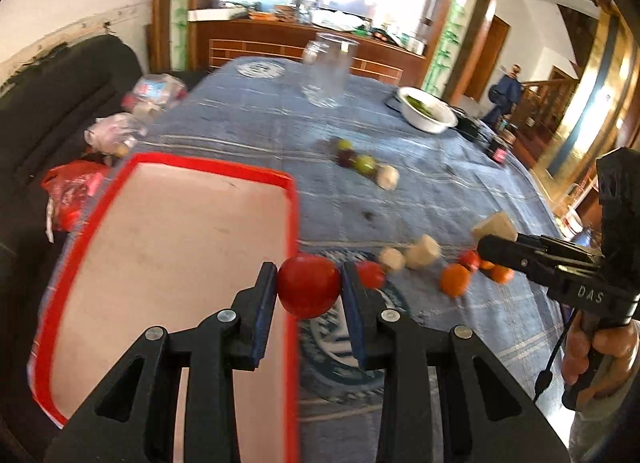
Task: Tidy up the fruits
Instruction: 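Carry both items to the red-rimmed tray and open both tools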
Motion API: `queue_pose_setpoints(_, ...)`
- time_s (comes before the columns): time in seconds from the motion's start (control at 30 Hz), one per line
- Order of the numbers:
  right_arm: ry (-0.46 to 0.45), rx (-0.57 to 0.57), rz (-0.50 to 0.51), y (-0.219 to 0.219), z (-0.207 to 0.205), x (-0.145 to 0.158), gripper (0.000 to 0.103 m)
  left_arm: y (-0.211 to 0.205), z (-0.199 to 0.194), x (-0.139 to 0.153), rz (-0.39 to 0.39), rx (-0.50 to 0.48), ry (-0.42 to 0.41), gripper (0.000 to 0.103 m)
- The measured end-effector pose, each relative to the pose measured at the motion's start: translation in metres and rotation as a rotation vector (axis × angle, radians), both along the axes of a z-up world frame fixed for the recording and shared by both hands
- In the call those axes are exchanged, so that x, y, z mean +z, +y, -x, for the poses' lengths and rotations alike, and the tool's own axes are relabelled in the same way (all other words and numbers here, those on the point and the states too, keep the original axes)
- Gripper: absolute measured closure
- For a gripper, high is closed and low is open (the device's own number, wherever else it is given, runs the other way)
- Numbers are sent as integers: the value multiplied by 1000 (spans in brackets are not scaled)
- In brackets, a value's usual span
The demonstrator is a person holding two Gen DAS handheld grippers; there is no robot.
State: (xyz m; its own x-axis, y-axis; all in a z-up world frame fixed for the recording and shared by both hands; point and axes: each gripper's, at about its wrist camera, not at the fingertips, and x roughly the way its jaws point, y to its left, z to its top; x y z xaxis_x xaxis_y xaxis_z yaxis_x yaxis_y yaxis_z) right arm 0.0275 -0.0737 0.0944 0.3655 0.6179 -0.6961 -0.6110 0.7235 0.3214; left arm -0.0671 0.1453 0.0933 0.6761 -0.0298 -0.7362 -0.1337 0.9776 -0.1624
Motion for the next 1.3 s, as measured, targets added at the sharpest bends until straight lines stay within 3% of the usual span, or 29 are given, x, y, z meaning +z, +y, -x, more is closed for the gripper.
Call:
queue_pose_setpoints(0.37,54,238,2,127,-46,-12,65,46,-37,-22,57,65,67,73)
queue_pose_setpoints(0.63,115,285,47,182,-83,-42,65,55,-51,-49,80,78,134,73)
queue_pose_setpoints(0.97,151,319,108,211,-90,-75,64,59,-60,-65,95,65,179,73)
queue_pose_setpoints(1.3,85,348,172,219,-86,-81,64,56,-65,-70,101,43,202,73)
